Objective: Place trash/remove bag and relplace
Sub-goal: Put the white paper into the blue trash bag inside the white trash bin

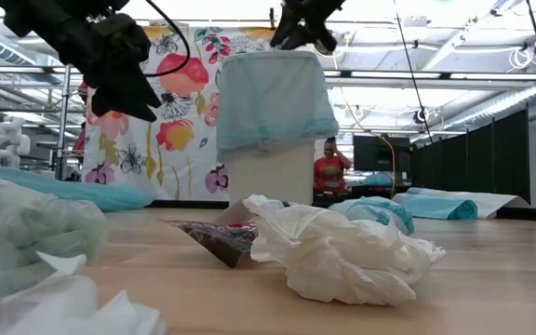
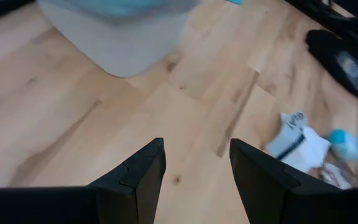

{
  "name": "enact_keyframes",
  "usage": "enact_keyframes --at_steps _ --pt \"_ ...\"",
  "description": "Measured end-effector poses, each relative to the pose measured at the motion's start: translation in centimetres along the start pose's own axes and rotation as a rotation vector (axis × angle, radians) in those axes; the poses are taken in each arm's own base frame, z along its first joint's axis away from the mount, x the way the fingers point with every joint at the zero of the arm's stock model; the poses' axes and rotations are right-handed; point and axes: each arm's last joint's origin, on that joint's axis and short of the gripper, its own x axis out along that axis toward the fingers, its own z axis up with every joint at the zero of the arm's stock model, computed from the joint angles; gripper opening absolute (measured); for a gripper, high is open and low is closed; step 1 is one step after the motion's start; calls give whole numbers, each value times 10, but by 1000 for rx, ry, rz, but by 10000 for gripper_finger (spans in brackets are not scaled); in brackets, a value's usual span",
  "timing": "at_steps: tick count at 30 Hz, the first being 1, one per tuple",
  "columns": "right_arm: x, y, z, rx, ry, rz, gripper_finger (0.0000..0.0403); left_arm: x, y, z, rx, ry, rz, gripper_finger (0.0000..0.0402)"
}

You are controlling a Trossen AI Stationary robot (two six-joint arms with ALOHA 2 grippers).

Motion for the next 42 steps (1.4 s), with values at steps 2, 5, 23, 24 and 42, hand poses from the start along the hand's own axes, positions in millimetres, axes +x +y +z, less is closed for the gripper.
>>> enact_keyframes --at_steps 2,5,23,24,42 --pt "-11 10 -2 -12 15 24 143 0 -1 -1 -7 11 -16 183" --pt "-25 30 -8 -5 38 70 140 0 -2 -2 -15 19 -19 183" --pt "-46 181 -194 100 457 209 139 5 -28 -18 141 151 -185 183" --pt "-44 182 -204 123 466 207 139 6 -29 -19 145 160 -188 183" --pt "4 157 -282 124 519 200 139 39 -60 -44 167 293 -203 183"
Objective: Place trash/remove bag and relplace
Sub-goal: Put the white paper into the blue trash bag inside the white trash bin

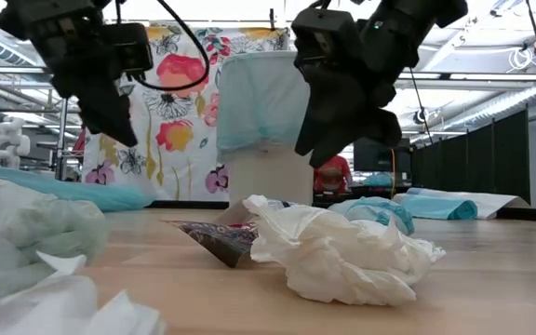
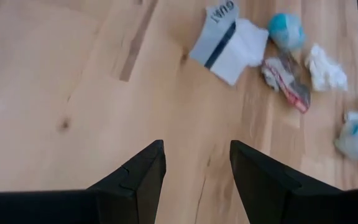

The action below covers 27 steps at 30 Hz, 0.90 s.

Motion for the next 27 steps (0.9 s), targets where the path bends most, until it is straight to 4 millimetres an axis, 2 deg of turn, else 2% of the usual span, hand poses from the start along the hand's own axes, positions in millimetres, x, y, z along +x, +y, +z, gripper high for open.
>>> enact_keyframes --at_steps 8,17,27 --pt "3 -6 7 -55 3 7 139 28 -16 11 -15 -108 -100 183" --pt "17 -14 10 -88 105 71 139 66 -29 2 -81 -45 -147 183" --pt "47 -14 2 -122 148 123 139 104 -43 13 -69 -31 -151 183"
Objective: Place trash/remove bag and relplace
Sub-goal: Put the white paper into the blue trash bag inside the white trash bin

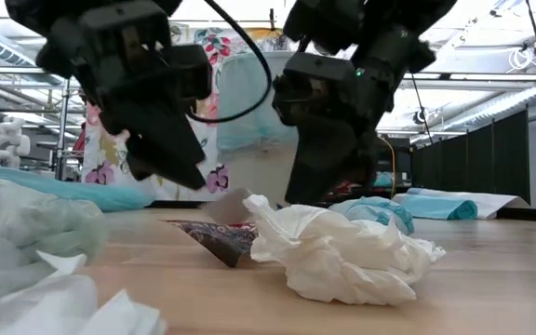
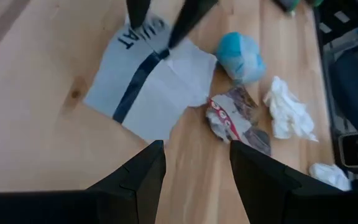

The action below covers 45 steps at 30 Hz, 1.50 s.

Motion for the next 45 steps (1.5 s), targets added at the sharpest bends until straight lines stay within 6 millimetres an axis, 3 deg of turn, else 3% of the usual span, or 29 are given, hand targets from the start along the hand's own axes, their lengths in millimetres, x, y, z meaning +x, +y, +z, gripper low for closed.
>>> enact_keyframes --at_steps 5,9,13,16,25,36,40,45 --pt "22 3 0 -8 2 119 124 22 7 0 -11 15 45 183" --pt "34 3 0 6 -24 148 81 35 8 -2 -17 62 34 183" --pt "37 4 1 13 -46 166 18 42 8 0 -44 77 27 183" --pt "37 6 1 9 -60 170 7 43 6 2 -65 70 22 183" --pt "22 19 2 -39 -101 204 1 43 -4 15 -53 32 -19 183" --pt "2 33 6 -61 -148 269 32 41 -5 20 -53 20 -32 183" --pt "-12 35 13 -74 -183 289 31 28 -6 32 -41 -19 -56 183" --pt "-39 34 25 -84 -246 292 16 -5 -10 57 20 -111 -62 178"
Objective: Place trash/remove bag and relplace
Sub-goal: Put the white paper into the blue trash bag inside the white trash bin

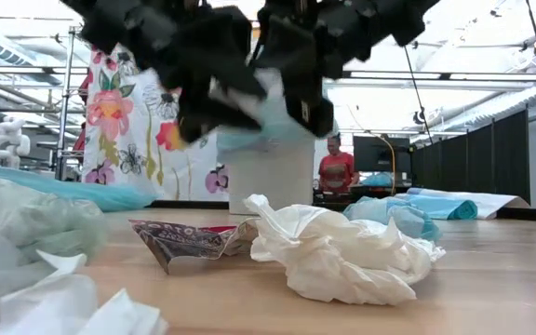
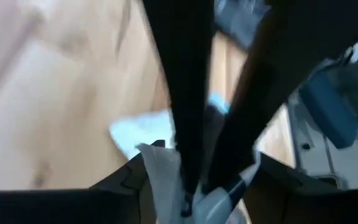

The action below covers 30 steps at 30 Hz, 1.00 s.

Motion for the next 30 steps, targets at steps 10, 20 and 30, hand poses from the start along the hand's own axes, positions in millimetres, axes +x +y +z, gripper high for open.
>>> enact_keyframes --at_steps 10,20,30 --pt "-82 24 59 -134 -199 -68 0 -76 -23 76 184 -143 91 156" --pt "-165 30 152 -305 -442 -387 0 -164 -23 162 386 -326 469 155" --pt "-217 -44 197 -207 -574 -626 0 -222 36 203 305 -505 729 155"
